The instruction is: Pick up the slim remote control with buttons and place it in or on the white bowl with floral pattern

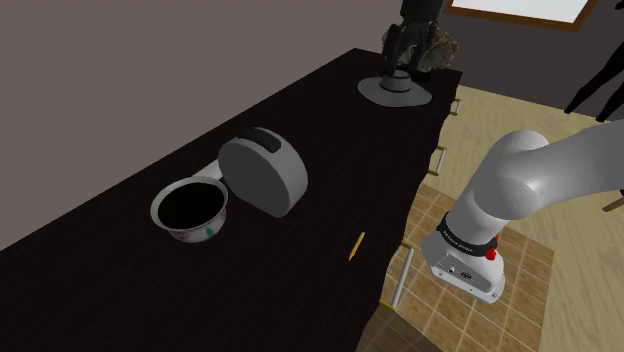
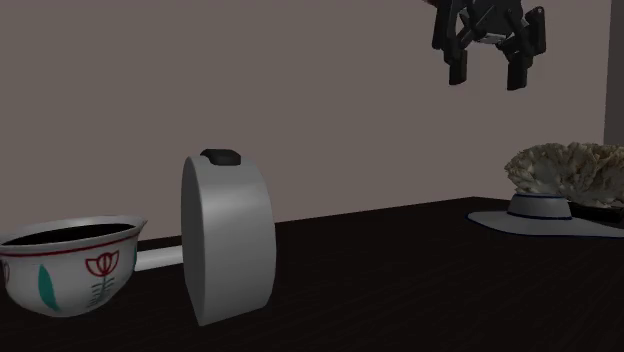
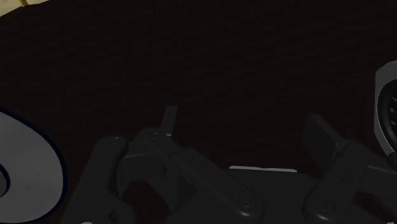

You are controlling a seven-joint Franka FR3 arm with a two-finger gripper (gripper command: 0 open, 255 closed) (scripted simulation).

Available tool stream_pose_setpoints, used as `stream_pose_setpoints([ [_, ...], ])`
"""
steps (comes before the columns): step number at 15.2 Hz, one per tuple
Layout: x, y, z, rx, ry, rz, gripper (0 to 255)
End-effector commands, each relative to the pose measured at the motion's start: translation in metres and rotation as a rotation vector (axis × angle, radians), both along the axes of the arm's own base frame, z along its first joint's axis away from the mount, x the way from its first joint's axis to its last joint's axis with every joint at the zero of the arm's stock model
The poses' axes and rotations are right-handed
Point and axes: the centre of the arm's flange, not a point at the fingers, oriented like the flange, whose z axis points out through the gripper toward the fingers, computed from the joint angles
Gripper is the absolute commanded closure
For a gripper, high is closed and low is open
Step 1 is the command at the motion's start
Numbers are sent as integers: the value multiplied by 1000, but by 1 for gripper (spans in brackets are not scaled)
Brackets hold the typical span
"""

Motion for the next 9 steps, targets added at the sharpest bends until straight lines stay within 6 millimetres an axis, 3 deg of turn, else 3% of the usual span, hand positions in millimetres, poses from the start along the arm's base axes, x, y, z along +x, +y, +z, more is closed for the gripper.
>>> stream_pose_setpoints([
  [1,0,0,0,0,0,0,0],
  [9,25,92,-44,2,1,-200,0],
])
